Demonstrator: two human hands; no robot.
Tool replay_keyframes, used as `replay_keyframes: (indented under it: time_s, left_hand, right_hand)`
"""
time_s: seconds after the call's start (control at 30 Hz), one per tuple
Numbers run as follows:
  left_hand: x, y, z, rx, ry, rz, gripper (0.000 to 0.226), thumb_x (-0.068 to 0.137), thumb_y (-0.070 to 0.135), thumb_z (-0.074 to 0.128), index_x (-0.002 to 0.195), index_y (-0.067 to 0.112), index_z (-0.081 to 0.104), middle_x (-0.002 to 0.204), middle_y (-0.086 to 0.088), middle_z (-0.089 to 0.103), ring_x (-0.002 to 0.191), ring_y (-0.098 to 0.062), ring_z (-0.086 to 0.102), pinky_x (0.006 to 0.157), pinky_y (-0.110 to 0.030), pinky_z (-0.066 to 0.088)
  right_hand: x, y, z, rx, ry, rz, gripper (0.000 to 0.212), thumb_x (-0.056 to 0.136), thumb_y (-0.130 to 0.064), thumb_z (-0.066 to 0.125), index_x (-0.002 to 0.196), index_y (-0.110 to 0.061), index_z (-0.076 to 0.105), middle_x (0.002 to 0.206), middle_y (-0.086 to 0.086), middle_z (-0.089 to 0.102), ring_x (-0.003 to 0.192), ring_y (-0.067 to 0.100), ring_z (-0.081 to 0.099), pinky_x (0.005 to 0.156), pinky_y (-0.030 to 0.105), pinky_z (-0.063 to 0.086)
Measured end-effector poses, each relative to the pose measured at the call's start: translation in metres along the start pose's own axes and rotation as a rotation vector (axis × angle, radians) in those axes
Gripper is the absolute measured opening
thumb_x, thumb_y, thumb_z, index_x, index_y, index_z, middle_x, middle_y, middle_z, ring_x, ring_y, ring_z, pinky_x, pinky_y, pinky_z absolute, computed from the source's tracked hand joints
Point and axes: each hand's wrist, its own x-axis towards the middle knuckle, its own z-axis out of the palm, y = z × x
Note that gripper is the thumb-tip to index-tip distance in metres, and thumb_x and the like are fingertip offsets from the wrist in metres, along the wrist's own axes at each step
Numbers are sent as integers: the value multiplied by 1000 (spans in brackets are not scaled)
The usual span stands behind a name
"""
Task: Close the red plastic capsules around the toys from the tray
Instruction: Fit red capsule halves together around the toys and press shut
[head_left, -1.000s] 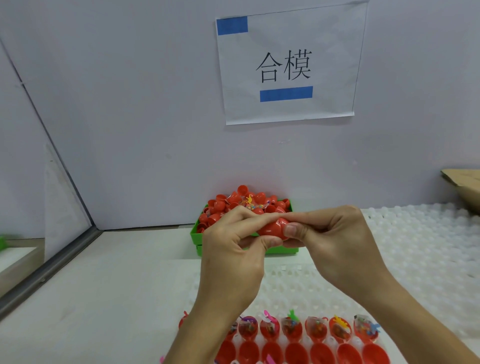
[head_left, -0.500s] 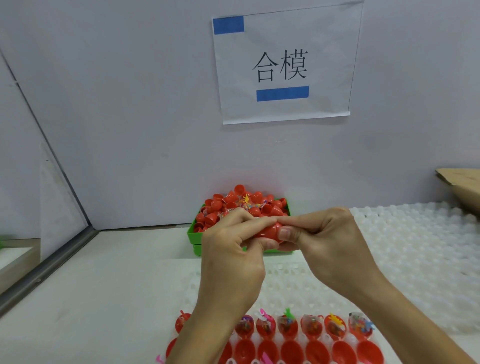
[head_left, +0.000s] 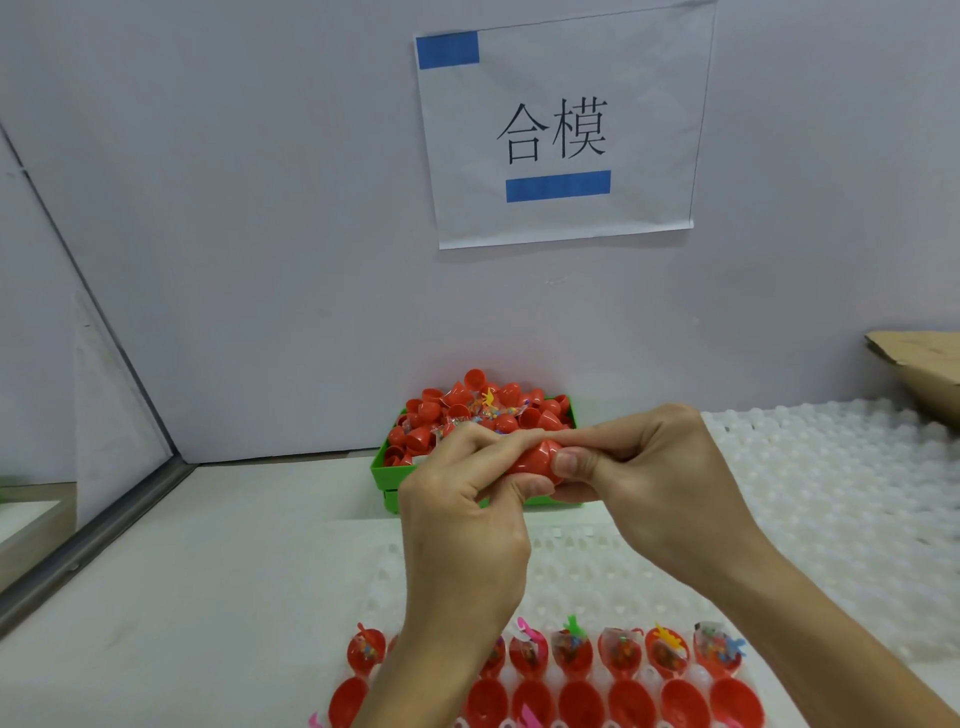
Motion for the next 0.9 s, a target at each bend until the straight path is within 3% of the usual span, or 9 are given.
replay_keyframes:
  time_s: [0.23, 0.47, 0.73, 0.9]
  left_hand:
    - [3, 1, -2, 18, -39, 28, 38, 73, -4, 62, 96, 20, 79, 75, 14, 61, 75, -6, 61, 65, -14, 50]
    - [2, -1, -4, -46, -83, -21, 34, 77, -5, 69, 93, 22, 79, 79, 11, 65, 81, -12, 64, 69, -24, 54]
    - [-6, 0, 5, 16, 66, 36, 43, 75, -25, 65, 94, 11, 78, 80, 9, 64, 78, 2, 61, 67, -5, 45]
    - [-5, -2, 4, 40, 35, 78, 32, 77, -8, 64, 96, 14, 78, 81, 11, 65, 77, 1, 60, 67, -9, 46]
  right_hand:
    - [0, -1, -6, 8, -76, 48, 27, 84, 12, 66, 83, -12, 79, 77, 3, 77, 74, 18, 76, 64, 22, 60]
    - [-1, -2, -6, 37, -70, 38, 33, 84, 12, 64, 80, -17, 80, 77, 4, 77, 73, 20, 76, 64, 23, 60]
    - [-1, 0, -2, 101, -17, 85, 26, 84, 16, 63, 81, -5, 78, 75, 11, 76, 71, 25, 76, 62, 26, 60]
    - [-1, -2, -6, 49, -68, 94, 26, 83, 12, 66, 80, -9, 80, 75, 10, 76, 72, 23, 76, 64, 24, 60]
